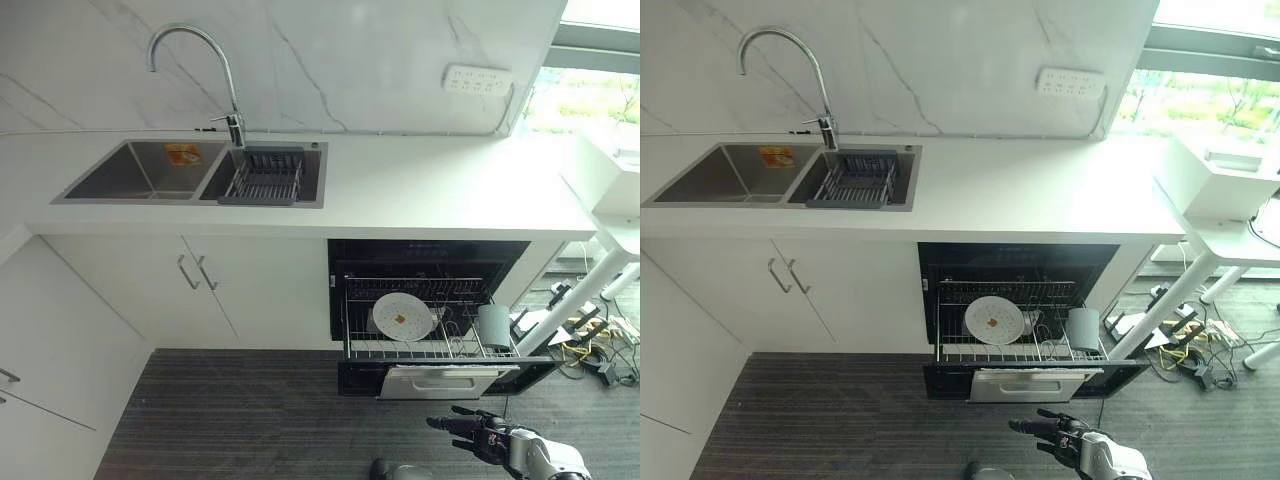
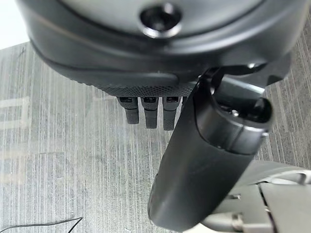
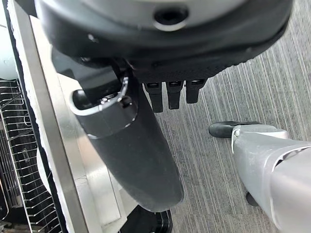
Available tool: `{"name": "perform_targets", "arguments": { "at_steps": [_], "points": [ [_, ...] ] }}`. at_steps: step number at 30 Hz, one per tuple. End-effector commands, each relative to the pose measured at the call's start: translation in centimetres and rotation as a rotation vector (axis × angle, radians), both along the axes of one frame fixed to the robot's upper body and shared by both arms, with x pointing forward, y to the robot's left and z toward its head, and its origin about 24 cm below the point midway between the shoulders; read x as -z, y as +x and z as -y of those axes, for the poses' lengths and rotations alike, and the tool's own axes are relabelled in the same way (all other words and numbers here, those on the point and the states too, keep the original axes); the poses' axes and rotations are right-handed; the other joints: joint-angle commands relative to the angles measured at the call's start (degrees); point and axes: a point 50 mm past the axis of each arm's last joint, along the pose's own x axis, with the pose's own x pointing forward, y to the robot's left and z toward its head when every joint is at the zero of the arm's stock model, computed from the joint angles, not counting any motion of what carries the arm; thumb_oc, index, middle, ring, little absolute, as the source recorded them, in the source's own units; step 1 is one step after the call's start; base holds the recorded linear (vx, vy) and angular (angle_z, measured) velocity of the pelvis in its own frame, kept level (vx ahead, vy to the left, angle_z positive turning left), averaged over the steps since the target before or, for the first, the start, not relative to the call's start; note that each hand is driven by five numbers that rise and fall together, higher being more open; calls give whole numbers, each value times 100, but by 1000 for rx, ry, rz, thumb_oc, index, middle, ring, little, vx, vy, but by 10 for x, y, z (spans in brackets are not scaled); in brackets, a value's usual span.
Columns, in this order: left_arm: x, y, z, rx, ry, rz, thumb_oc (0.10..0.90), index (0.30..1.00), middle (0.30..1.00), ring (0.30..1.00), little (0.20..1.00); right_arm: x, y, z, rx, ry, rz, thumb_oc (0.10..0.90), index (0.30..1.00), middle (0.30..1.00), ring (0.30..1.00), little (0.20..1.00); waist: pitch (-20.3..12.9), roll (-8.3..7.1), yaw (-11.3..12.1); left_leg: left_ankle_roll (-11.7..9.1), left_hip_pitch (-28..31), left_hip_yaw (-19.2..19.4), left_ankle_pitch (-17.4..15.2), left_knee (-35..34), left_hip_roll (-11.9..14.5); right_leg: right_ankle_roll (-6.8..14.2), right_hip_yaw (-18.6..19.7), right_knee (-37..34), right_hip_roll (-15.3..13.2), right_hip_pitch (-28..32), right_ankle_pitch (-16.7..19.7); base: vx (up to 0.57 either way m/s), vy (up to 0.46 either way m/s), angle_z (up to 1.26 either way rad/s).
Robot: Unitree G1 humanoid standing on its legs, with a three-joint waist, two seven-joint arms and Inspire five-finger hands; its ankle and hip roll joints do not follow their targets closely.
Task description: Place the dishes in the dishwasher.
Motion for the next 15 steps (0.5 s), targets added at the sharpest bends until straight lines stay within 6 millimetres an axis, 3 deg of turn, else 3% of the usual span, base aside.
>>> {"name": "perform_targets", "arguments": {
  "at_steps": [1, 6, 15],
  "points": [
    [-4, 26, -2, -7, 14, 53, 800, 900, 900, 900, 900, -32, 45, 11, 22, -32, 184, 800, 900, 900, 900, 900, 232, 83, 100, -307, 117, -514, -903, 256, 165, 709, 29, -8, -334, 443, -751, 70, -26, 9],
    [-2, 22, 1, -11, 26, 14, 800, 900, 900, 900, 900, -38, 58, 28, 81, -83, 163, 800, 900, 900, 900, 900, 171, 109, 312, -312, 164, -623, -924, 256, 120, 715, -96, -8, -380, 556, -784, 85, -30, 15],
    [-5, 17, -6, -23, 72, -48, 800, 900, 900, 900, 900, -52, 80, 40, 120, -165, 162, 800, 900, 900, 900, 900, 146, 240, 605, -287, 194, -792, -915, 256, -3, 751, -317, -8, -512, 708, -780, 111, -61, 12]
  ]
}}
